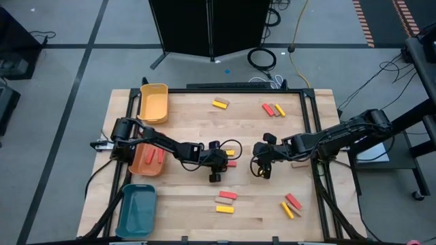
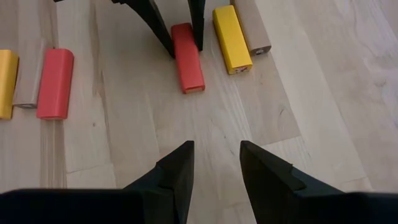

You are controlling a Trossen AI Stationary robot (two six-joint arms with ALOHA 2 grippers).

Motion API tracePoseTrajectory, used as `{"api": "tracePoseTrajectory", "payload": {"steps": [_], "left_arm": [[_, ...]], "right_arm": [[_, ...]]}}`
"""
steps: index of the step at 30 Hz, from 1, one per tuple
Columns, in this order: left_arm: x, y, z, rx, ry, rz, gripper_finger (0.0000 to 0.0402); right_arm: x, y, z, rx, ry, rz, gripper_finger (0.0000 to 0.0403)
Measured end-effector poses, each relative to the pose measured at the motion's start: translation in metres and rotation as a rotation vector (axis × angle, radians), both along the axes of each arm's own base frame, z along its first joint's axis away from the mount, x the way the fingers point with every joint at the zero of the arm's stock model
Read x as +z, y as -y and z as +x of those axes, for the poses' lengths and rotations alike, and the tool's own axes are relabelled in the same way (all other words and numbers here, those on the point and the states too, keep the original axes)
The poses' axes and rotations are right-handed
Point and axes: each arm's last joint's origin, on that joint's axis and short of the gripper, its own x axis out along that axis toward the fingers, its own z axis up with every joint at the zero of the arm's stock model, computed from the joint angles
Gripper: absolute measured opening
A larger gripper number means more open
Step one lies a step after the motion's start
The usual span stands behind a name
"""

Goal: Sort blocks
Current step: Put the middle left red block in the orange bin

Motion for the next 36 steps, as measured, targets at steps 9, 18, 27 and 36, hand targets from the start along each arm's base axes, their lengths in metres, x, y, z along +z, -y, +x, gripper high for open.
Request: {"api": "tracePoseTrajectory", "payload": {"steps": [9, 18, 27, 36], "left_arm": [[0.012, 0.001, -0.002, -0.005, 0.026, -0.003, 0.01], [0.063, 0.0, -0.019, -0.01, 0.062, -0.005, 0.0098], [0.116, -0.005, -0.062, 0.073, -0.007, -0.023, 0.0097], [0.144, -0.011, -0.118, 0.318, -0.207, -0.208, 0.0097]], "right_arm": [[0.0, 0.0, 0.0, 0.0, -0.001, 0.001, 0.0123], [0.0, 0.0, 0.0, 0.001, -0.002, 0.001, 0.0123], [0.0, 0.0, 0.001, 0.0, 0.007, 0.003, 0.0123], [0.001, 0.0, 0.001, 0.0, 0.017, 0.005, 0.0123]]}}
